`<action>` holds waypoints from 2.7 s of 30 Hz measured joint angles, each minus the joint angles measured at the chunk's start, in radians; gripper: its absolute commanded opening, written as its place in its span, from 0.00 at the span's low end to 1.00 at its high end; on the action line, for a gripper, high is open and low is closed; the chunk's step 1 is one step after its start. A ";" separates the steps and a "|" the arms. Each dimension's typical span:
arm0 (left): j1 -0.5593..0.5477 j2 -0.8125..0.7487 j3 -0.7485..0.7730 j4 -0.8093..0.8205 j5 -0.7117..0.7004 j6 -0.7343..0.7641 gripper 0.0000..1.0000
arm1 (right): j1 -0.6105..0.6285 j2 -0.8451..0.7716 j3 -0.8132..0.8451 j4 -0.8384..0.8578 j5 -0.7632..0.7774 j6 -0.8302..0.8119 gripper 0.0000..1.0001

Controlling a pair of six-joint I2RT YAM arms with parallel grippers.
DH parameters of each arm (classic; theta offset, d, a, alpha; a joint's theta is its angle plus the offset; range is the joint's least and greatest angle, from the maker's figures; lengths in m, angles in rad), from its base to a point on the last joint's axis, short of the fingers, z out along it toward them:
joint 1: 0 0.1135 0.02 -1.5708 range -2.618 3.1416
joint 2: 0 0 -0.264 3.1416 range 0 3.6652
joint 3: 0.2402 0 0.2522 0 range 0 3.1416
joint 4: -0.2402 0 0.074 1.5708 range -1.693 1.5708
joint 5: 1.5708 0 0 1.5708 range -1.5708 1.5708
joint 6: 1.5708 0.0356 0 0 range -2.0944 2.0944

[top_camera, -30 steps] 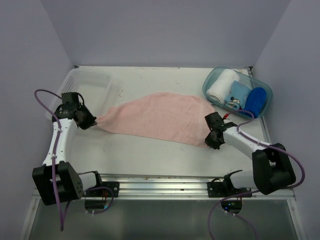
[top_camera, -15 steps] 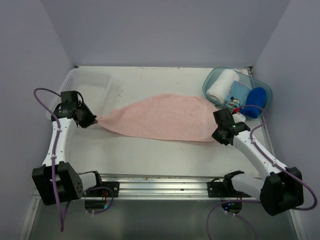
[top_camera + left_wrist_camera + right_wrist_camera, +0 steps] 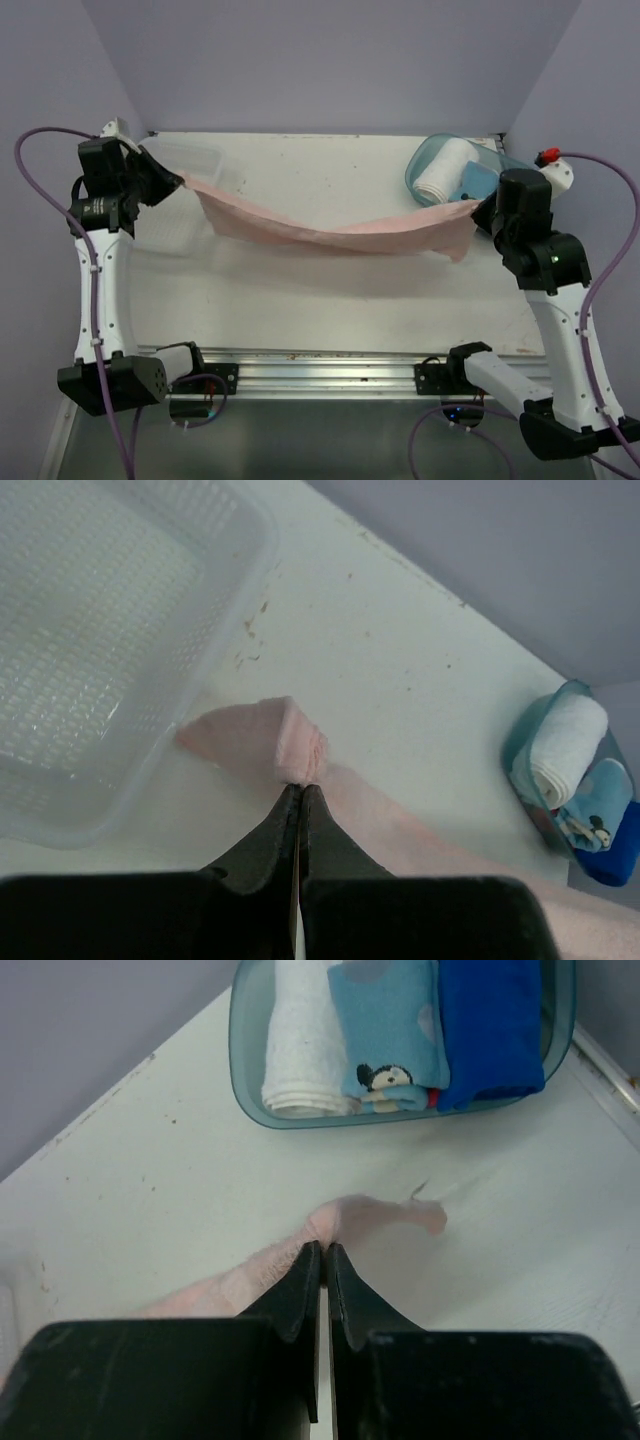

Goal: Roll the towels
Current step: Flatten the towel, then fold the towel

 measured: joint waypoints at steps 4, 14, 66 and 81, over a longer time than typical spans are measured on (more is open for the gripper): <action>0.000 -0.061 0.117 0.007 0.025 -0.007 0.00 | 0.000 -0.008 0.176 -0.048 0.019 -0.066 0.00; 0.000 -0.242 0.422 -0.002 0.021 -0.010 0.00 | 0.000 -0.109 0.586 -0.205 0.053 -0.192 0.00; -0.073 0.246 -0.208 0.175 -0.157 0.010 0.00 | -0.121 0.553 -0.150 0.298 0.126 -0.210 0.00; -0.111 0.197 -0.212 0.166 -0.150 0.007 0.00 | -0.134 0.420 -0.230 0.291 0.063 -0.210 0.00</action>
